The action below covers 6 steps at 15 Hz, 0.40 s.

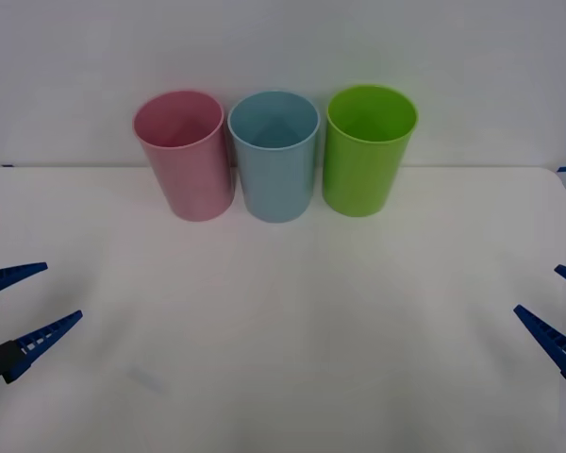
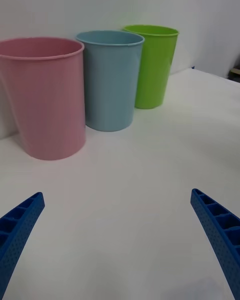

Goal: Grasp the object on the table and drop it into the matching bin: aluminum can to the light blue bin, PET bottle to the pink bin.

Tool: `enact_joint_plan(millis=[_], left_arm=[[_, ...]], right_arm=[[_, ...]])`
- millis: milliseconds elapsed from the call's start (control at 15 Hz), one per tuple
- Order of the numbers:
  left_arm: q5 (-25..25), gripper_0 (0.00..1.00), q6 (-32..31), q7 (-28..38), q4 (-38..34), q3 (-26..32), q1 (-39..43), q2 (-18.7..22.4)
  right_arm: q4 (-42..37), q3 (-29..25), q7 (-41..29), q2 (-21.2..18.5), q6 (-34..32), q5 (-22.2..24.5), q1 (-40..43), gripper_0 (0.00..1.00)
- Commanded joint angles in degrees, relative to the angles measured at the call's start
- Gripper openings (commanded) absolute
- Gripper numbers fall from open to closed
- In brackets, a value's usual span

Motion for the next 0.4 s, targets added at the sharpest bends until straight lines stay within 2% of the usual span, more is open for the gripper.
enact_joint_plan(millis=[67, 400], left_arm=[[0.1, 1.0, 0.0, 0.1, 0.0, 0.2, 1.9, 0.0], [0.1, 1.0, 0.1, 0.0, 0.0, 0.1, 2.2, 0.1]], right_arm=[[0.0, 0.0, 0.0, 0.0, 0.0, 0.0, 0.0, 1.0], [0.0, 0.0, 0.0, 0.0, 0.0, 0.0, 0.0, 1.0]])
